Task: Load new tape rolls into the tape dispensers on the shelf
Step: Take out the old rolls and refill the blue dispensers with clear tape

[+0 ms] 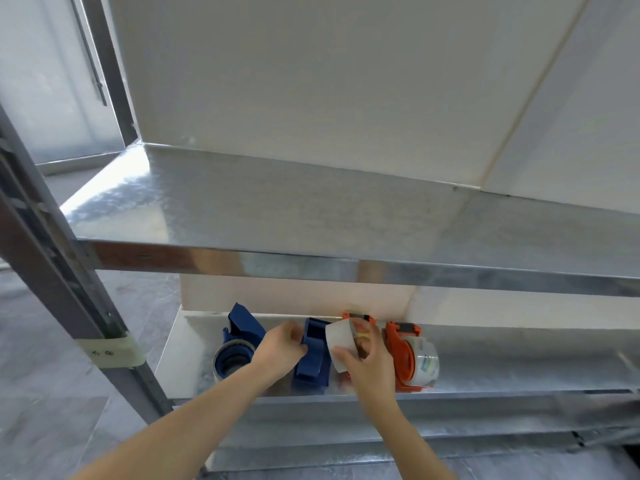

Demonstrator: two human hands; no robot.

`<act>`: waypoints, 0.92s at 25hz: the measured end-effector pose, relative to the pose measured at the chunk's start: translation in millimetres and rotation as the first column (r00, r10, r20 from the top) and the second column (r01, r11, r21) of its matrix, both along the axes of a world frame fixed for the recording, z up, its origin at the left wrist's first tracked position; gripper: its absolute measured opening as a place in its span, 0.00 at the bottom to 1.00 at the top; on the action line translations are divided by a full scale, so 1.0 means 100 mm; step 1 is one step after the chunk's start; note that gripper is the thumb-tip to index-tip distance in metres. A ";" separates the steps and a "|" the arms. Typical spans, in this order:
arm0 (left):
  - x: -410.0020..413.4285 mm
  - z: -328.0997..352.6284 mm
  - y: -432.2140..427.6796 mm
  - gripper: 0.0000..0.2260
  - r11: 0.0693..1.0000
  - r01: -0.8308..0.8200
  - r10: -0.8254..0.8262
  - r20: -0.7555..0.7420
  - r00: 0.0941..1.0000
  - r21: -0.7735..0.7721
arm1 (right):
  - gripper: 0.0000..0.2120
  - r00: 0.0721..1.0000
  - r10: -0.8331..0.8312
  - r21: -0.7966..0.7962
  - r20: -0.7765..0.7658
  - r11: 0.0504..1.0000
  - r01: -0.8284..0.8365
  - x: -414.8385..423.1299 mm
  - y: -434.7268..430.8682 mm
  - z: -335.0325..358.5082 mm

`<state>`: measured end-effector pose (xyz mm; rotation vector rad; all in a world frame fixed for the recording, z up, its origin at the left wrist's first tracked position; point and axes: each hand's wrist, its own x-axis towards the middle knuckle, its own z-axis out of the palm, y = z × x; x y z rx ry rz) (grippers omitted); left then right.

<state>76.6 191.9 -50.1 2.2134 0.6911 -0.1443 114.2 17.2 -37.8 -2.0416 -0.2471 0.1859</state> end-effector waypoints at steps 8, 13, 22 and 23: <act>0.54 0.50 -0.63 0.14 0.984 0.169 -0.157 0.169 0.973 -0.057 | 0.25 0.991 -0.087 -0.018 0.098 0.996 0.089 0.32 -0.86 0.41; 1.01 0.64 -1.52 0.16 0.938 0.346 -0.335 0.212 0.918 -0.015 | 0.23 0.968 -0.204 -0.061 0.143 0.975 0.215 0.54 -1.80 0.52; 1.97 0.79 -3.66 0.14 0.796 0.604 -0.571 0.272 0.774 -0.045 | 0.22 0.894 -0.425 -0.112 0.142 0.891 0.441 1.01 -3.99 0.66; 2.06 0.82 -3.91 0.13 0.781 0.624 -0.591 0.279 0.757 -0.041 | 0.22 0.883 -0.448 -0.123 0.140 0.877 0.465 1.04 -4.23 0.70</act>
